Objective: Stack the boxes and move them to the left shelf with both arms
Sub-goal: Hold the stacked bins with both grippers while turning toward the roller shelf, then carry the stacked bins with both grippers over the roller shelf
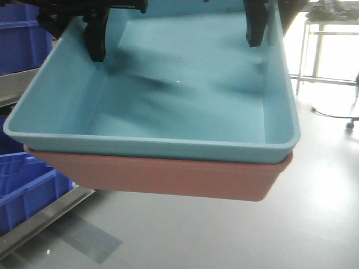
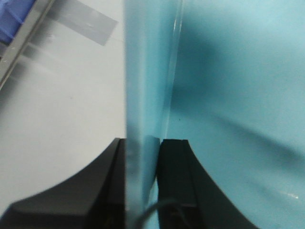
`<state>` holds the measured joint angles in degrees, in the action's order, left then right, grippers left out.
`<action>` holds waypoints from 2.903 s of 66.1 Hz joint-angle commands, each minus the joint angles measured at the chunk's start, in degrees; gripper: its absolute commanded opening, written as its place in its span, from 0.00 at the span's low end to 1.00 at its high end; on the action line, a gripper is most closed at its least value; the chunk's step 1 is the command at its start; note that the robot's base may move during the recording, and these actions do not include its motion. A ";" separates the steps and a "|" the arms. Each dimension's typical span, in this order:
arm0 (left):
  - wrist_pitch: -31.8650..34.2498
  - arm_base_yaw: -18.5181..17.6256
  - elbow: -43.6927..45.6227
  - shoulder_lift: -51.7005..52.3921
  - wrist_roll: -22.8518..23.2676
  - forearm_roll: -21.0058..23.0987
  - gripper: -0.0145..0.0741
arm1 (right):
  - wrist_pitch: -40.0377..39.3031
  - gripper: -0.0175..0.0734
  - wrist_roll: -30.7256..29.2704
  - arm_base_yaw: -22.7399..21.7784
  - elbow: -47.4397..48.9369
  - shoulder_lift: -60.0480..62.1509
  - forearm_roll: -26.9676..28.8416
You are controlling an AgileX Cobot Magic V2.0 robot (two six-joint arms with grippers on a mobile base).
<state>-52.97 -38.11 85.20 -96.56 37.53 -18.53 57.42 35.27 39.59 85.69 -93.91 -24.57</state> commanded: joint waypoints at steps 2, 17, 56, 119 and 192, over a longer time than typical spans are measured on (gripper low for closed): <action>12.23 -2.65 3.40 3.11 1.05 4.89 0.16 | -13.15 0.25 -1.26 2.18 2.82 2.51 5.16; 12.23 -2.65 3.40 3.11 1.05 4.89 0.16 | -13.15 0.25 -1.26 2.18 2.82 2.51 5.16; 12.23 -2.65 3.40 3.11 1.05 4.89 0.16 | -13.15 0.25 -1.26 2.18 2.82 2.51 5.16; 12.23 -2.65 3.40 3.11 1.05 4.89 0.16 | -13.15 0.25 -1.26 2.18 2.82 2.51 5.16; 12.23 -2.65 3.40 3.11 1.05 4.89 0.16 | -13.15 0.25 -1.26 2.18 2.82 2.51 5.16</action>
<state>-53.77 -38.15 85.20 -96.56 37.62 -18.53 57.21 35.27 39.59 85.69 -94.04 -24.47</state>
